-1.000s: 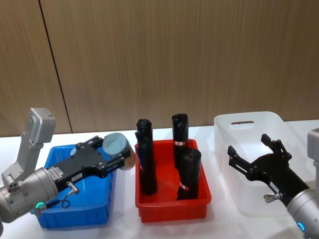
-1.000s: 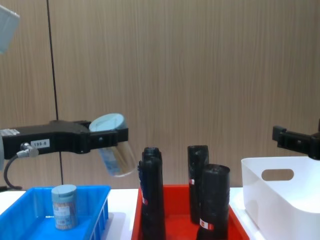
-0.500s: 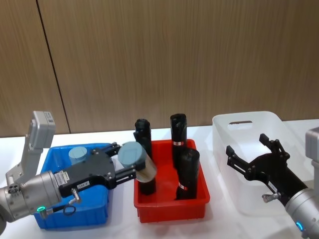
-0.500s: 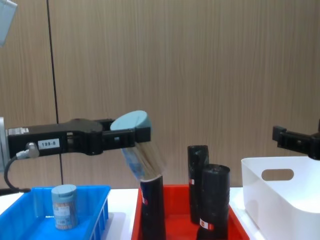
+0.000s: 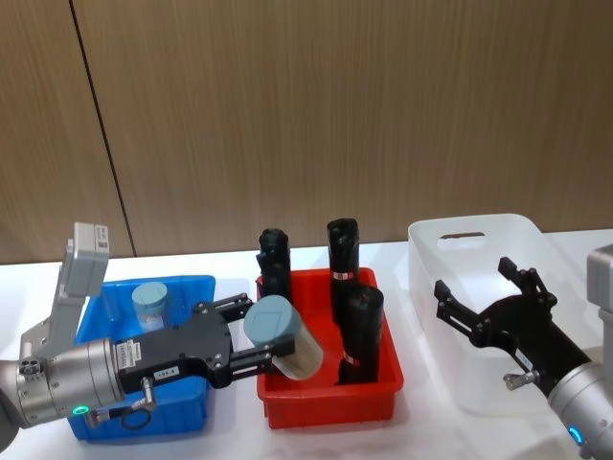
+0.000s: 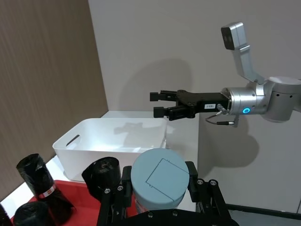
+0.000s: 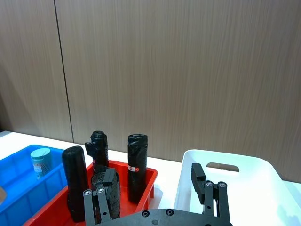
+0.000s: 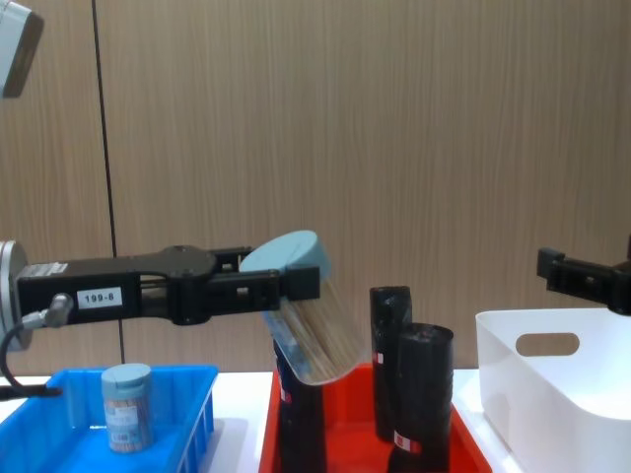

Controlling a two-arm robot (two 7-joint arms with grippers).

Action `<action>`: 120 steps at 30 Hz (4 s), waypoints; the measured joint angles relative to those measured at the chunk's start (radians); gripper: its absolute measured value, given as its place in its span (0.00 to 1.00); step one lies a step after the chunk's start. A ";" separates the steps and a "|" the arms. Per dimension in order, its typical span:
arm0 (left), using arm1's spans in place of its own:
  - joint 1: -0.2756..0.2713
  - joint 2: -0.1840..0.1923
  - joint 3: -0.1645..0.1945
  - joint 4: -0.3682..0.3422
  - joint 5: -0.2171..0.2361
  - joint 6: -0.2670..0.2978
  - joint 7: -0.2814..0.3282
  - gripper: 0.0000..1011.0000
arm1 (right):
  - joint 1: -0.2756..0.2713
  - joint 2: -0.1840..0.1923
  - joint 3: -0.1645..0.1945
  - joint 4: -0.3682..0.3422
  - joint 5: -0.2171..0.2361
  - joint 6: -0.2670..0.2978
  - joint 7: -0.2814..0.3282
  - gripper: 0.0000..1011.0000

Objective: Pick the cotton swabs from the blue box and place them into the white box.

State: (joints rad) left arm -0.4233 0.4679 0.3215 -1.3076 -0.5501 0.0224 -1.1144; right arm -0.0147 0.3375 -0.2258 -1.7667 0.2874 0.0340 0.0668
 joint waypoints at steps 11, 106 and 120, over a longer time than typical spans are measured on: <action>-0.005 0.003 0.005 0.007 -0.004 0.008 -0.036 0.66 | 0.000 0.000 0.000 0.000 0.000 0.000 0.000 0.99; -0.008 0.006 0.009 0.011 -0.007 0.013 -0.062 0.66 | 0.288 -0.037 -0.135 0.124 -0.149 0.293 0.752 0.99; -0.008 0.006 0.009 0.011 -0.007 0.013 -0.062 0.66 | 0.310 -0.053 -0.160 0.144 -0.170 0.294 0.762 0.99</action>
State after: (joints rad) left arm -0.4317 0.4740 0.3304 -1.2968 -0.5567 0.0353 -1.1760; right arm 0.2953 0.2849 -0.3862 -1.6223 0.1176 0.3276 0.8289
